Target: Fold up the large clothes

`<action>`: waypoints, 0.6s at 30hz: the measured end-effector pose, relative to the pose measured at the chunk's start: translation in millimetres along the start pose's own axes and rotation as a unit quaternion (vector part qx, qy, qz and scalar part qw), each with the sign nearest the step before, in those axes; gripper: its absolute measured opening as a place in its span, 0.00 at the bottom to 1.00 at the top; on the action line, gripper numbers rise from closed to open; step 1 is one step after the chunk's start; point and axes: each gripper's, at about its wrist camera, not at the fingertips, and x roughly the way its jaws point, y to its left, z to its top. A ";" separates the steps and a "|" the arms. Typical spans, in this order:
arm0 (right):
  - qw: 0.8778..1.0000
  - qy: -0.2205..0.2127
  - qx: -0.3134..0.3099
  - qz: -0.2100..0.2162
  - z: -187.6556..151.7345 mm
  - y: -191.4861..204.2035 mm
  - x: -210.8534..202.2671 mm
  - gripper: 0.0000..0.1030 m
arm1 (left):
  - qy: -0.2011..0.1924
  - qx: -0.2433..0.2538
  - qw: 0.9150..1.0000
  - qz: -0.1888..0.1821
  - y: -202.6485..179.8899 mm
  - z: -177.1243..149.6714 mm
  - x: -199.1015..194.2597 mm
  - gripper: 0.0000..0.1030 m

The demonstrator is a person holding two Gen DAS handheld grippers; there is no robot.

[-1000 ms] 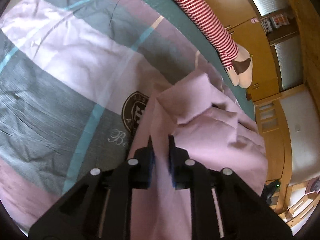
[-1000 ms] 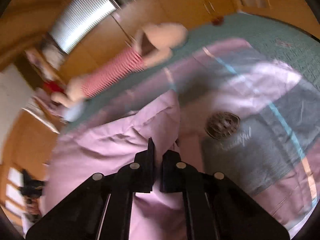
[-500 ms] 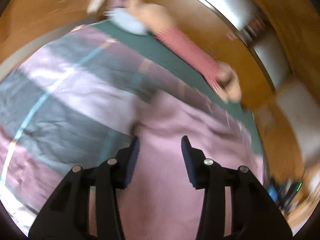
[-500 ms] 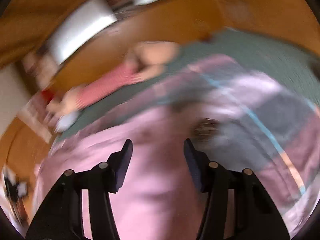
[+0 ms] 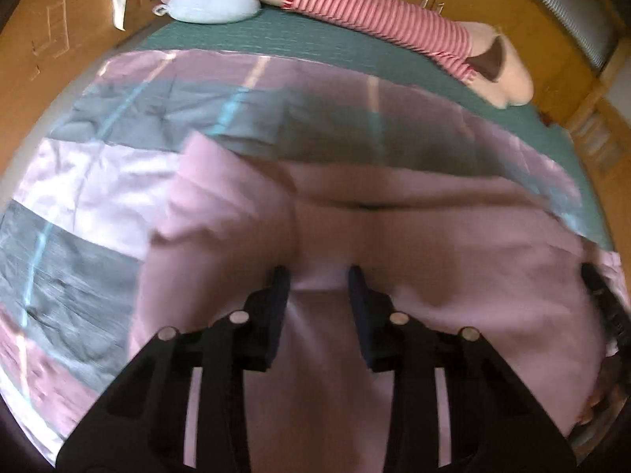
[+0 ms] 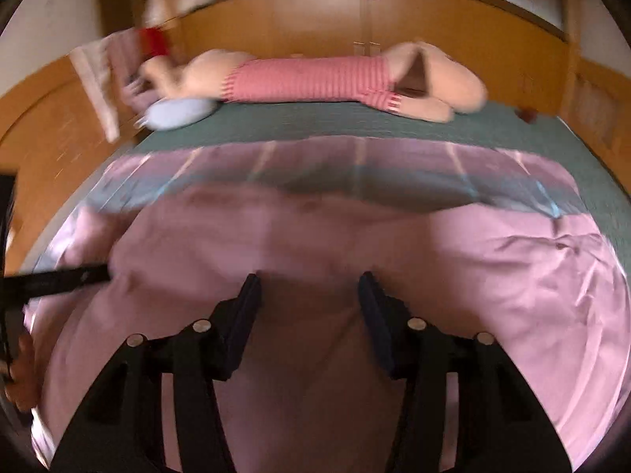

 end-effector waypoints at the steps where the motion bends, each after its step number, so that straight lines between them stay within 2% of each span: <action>1: 1.000 0.000 0.015 -0.011 3.9 -12.9 5.6 0.48 | 0.003 -0.002 1.000 -0.010 2.1 -0.8 3.5 0.32; 3: 0.998 -0.007 0.042 -0.037 5.7 -39.1 5.1 0.47 | -0.003 -0.001 1.000 -0.024 7.9 -4.9 3.5 0.32; 5: 0.995 -0.008 0.091 -0.038 -2.1 -84.2 4.3 0.39 | -0.014 0.009 0.999 -0.029 8.5 -9.5 0.5 0.32; 6: 0.993 -0.009 0.109 -0.041 -1.3 -98.3 5.7 0.26 | -0.016 0.004 0.999 -0.035 9.2 -10.7 -0.5 0.32; 7: 0.991 -0.008 0.127 -0.048 -5.3 -117.5 4.8 0.09 | -0.017 -0.003 0.999 -0.038 11.8 -11.2 -1.8 0.32; 8: 0.988 -0.004 0.143 -0.050 -9.2 -136.8 3.6 0.01 | -0.023 -0.008 0.999 -0.038 11.9 -11.5 -6.4 0.32; 10: 0.987 -0.002 0.156 -0.044 -14.4 -161.4 -2.2 0.00 | -0.036 -0.002 0.999 -0.024 8.7 -16.0 -17.2 0.31; 11: 0.987 -0.013 0.155 -0.047 -16.2 -168.8 -12.9 0.00 | -0.051 0.009 0.998 -0.018 4.7 -21.0 -31.7 0.36; 12: 0.987 -0.029 0.154 -0.046 -17.8 -170.3 -27.3 0.00 | -0.066 0.017 0.997 -0.018 2.3 -28.0 -47.1 0.49; 14: 0.990 -0.059 0.121 -0.047 -22.1 -161.4 -61.2 0.12 | -0.103 0.027 0.994 -0.022 2.7 -45.1 -80.1 0.64; 16: 0.990 -0.096 0.066 -0.082 -30.9 -141.5 -96.0 0.87 | -0.117 0.036 0.992 -0.032 8.1 -65.7 -106.2 0.66; 18: 0.986 -0.143 0.019 -0.084 -48.6 -125.8 -133.7 0.90 | -0.106 0.044 0.993 -0.042 15.7 -87.3 -118.4 0.66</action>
